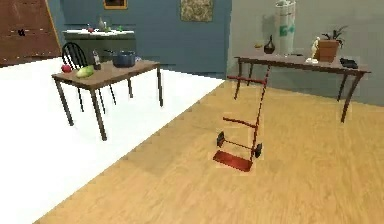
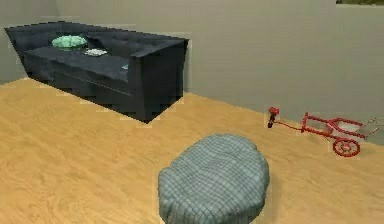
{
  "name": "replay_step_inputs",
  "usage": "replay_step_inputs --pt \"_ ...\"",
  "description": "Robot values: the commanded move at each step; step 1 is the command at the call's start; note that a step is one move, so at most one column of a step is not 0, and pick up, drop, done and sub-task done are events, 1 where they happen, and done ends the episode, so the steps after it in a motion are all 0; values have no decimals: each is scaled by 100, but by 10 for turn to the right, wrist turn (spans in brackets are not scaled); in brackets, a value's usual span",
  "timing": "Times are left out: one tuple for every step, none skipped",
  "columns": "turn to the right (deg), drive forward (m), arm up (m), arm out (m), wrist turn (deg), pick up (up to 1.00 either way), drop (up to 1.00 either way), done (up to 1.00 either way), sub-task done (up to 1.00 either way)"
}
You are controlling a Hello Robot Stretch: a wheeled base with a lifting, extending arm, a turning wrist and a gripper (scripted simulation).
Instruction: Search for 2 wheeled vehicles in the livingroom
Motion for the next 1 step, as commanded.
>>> replay_step_inputs --pt "0 5 0 0 0 0 0 0 0"
